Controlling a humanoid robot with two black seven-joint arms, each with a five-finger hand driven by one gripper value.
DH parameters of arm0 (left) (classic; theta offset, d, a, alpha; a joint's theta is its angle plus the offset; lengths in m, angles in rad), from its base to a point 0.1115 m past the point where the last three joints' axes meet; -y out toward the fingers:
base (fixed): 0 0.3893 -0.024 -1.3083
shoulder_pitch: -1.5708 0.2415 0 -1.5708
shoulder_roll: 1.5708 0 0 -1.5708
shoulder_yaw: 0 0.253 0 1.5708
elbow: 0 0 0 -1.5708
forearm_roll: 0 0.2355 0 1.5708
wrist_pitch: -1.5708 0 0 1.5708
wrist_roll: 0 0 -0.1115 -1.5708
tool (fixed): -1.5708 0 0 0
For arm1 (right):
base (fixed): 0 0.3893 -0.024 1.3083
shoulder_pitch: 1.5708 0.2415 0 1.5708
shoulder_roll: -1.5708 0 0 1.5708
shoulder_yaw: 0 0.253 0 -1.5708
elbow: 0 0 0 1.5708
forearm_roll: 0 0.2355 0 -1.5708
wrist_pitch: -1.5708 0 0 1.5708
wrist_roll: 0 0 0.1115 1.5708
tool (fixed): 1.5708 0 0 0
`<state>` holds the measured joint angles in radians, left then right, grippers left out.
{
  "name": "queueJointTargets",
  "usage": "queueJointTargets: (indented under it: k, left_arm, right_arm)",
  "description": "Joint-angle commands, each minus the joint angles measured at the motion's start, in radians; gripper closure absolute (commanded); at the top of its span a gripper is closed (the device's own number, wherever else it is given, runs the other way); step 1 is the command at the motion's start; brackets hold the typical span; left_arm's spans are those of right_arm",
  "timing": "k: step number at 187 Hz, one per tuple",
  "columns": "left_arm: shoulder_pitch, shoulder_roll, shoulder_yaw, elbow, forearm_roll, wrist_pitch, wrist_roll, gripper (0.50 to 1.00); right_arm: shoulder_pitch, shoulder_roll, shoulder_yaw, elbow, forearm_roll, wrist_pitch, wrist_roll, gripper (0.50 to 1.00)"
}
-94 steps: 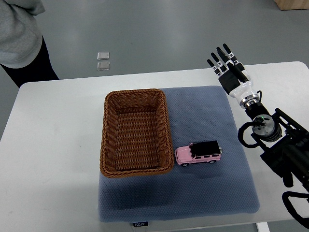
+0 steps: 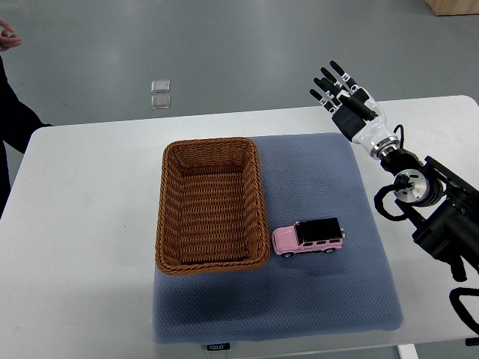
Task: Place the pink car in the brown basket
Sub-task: 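Reach the right hand over the pink toy car with black roof, then lower the right hand onto the pink car and close fingers around it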
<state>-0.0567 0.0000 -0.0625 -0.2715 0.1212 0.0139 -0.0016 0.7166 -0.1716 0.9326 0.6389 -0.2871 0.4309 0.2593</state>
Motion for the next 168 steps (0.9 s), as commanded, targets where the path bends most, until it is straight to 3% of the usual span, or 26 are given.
queueJointTargets:
  k: [1, 26, 57, 89, 121, 168]
  left_arm:
    - [0.0, 0.0, 0.003, 0.0, 0.005, 0.0, 0.0, 0.5]
    - [-0.002, 0.0, 0.003, 0.0, 0.008, -0.002, 0.002, 0.5]
    - [-0.005, 0.0, 0.003, -0.002, 0.008, -0.002, 0.002, 0.5]
    - [-0.011, 0.0, 0.003, -0.002, 0.008, -0.002, 0.002, 0.5]
    - [-0.011, 0.0, 0.004, 0.002, 0.005, -0.002, 0.002, 0.5]
    - [-0.011, 0.0, 0.003, 0.0, 0.005, -0.002, 0.002, 0.5]
  right_arm:
    - [0.066, -0.106, -0.141, 0.053, -0.204, 0.075, -0.008, 0.589]
    - [0.165, -0.337, -0.348, 0.267, -0.55, 0.161, -0.064, 0.589]
    - [0.271, -0.52, -0.563, 0.519, -0.699, 0.169, -0.095, 0.589]
    - [0.273, -0.548, -0.618, 0.622, -0.707, 0.118, -0.1, 0.591]
    - [0.218, -0.532, -0.655, 0.636, -0.708, -0.046, -0.1, 0.591]
    - [0.142, -0.578, -0.649, 0.745, -0.698, -0.057, -0.098, 0.593]
